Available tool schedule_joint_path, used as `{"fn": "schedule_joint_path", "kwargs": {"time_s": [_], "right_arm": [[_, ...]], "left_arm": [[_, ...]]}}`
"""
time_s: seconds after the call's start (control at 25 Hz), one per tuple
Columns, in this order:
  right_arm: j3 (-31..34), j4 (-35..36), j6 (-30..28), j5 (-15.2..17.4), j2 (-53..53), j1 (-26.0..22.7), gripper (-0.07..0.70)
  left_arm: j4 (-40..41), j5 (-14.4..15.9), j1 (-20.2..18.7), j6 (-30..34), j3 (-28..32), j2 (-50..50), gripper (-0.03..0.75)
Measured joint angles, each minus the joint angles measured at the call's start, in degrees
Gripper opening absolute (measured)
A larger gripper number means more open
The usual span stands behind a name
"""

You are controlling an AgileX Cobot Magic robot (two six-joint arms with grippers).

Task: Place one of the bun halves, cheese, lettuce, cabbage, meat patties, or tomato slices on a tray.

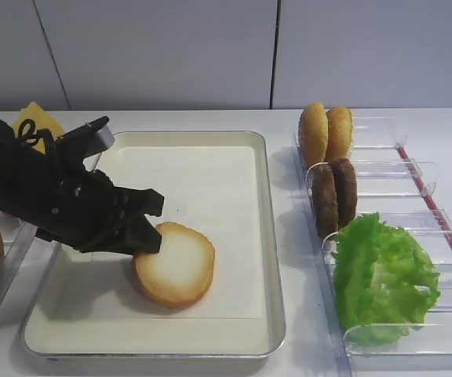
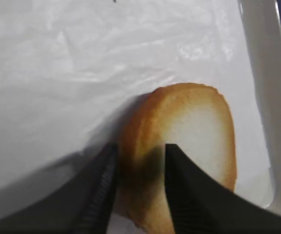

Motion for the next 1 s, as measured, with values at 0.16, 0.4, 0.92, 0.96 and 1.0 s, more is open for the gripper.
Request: {"fn": "schedule_joint_path", "kwargs": {"time_s": [0.16,0.4,0.92,0.96,1.0], "right_arm": [[0.0,0.0,0.0,0.0,0.0,0.0,0.522],[0.0,0.0,0.0,0.0,0.0,0.0,0.522],[0.0,0.0,0.4,0.0,0.0,0.0,0.522],[0.0,0.0,0.4,0.0,0.0,0.0,0.522],[0.0,0.0,0.4,0.0,0.0,0.0,0.522]], "left_arm": [[0.9,0.8,-0.1,0.0,0.1,0.3,0.452],[4.3,0.9,-0.1,-0.7,-0.9,0.3,0.514],[44.6,19.5,-0.1,-28.6,-14.5,-4.6,0.488],[48.1,20.6,-0.1,-30.2,-15.1,-5.7,0.475],[50.2,21.5,-0.1,-31.3,-15.5,-6.9,0.459]]}}
